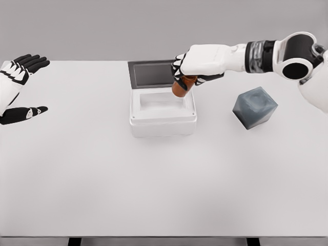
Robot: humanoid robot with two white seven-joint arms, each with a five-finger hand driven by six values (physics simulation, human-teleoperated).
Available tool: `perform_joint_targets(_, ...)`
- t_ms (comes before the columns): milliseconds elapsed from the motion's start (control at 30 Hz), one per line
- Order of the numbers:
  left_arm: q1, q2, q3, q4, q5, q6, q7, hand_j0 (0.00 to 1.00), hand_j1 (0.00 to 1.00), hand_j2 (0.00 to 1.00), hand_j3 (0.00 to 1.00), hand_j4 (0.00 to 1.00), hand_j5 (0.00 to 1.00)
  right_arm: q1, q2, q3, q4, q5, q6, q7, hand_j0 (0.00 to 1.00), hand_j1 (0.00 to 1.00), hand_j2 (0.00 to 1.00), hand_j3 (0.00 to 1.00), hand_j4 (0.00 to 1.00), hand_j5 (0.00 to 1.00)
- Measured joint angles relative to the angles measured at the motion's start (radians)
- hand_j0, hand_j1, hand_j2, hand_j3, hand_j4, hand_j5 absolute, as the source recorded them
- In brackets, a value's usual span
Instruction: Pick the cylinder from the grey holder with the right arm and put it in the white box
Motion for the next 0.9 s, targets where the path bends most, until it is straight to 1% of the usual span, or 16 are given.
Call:
perform_joint_targets(133,0.0,0.0,0.0,0.0,0.0,0.0,0.0,1.0,1.0,1.0,1.0,1.0,1.0,0.002,-0.001,0.001,0.01,0.01,0.0,0.0,0.29,0.29,0.29,0.29,0.29,0.29)
perform_joint_targets(467,0.002,0.0,0.0,0.0,0.0,0.0,0.0,1.0,1.0,1.0,1.0,1.0,1.0,0.002,-0.009,0.048,0.008,0.013,0.0,0.0,0.3,0.3,0.3,0.3,0.3,0.3)
perform_joint_targets(900,0.002,0.0,0.0,0.0,0.0,0.0,0.0,1.0,1.0,1.0,1.0,1.0,1.0,0.002,-0.011,0.054,0.008,0.021,0.0,0.0,0.3,0.3,0.3,0.3,0.3,0.3)
